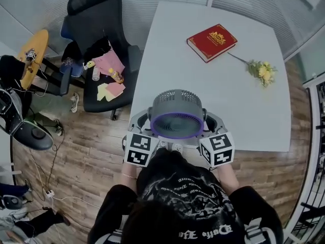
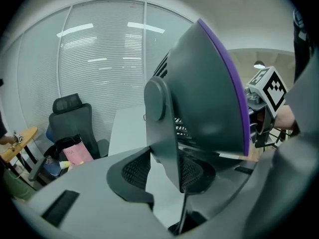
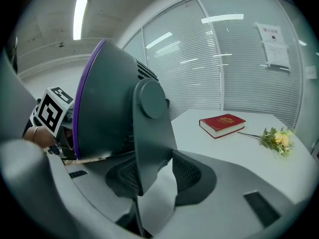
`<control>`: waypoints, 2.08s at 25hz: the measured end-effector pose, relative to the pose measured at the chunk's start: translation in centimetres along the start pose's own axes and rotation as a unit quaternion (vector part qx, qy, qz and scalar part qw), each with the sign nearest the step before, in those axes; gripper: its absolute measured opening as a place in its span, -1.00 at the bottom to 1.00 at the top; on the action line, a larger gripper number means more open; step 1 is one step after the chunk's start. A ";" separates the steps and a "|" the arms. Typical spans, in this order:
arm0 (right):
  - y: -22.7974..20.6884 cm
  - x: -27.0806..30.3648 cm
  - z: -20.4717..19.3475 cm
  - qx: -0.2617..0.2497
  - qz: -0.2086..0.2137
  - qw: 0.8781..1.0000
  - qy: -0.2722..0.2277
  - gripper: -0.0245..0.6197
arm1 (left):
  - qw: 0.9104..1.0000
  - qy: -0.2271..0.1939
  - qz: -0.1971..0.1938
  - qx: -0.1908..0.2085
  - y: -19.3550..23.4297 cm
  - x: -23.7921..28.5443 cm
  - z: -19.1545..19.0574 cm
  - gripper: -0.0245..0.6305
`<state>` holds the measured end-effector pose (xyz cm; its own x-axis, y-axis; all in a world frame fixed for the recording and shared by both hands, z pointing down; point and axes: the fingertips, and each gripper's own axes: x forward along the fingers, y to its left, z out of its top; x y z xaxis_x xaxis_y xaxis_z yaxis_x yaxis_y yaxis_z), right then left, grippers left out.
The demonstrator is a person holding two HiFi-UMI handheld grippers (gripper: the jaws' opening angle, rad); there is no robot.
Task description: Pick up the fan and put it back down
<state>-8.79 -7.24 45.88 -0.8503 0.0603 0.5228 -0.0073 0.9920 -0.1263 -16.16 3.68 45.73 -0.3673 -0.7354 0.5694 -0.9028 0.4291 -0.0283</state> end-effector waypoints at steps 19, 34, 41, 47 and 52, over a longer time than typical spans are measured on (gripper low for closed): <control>0.3 -4.2 -1.9 0.055 -0.119 0.991 -0.005 -0.47 | 0.993 -0.011 -0.100 0.058 -2.5 0.3 1.4 -0.54; -3.5 -10.2 -3.8 0.118 -0.259 0.958 -0.018 -0.49 | 0.966 -0.027 -0.203 0.155 -9.2 3.3 6.0 -0.56; -7.2 -14.3 -4.3 0.154 -0.292 0.943 -0.047 -0.50 | 0.955 -0.037 -0.245 0.165 -14.3 5.0 8.5 -0.56; -10.8 -17.0 -5.2 0.162 -0.317 0.933 -0.055 -0.51 | 0.946 -0.045 -0.265 0.181 -18.5 7.0 10.7 -0.56; -14.5 -18.8 -6.2 0.172 -0.329 0.927 -0.059 -0.51 | 0.943 -0.033 -0.277 0.183 -21.8 9.6 11.6 -0.56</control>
<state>10.57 -22.03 43.08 -0.6544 -0.5778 0.4878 -0.6942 0.7148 -0.0846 -2.57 -18.80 42.30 0.1814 -0.8300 0.5275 -0.9723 -0.2318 -0.0302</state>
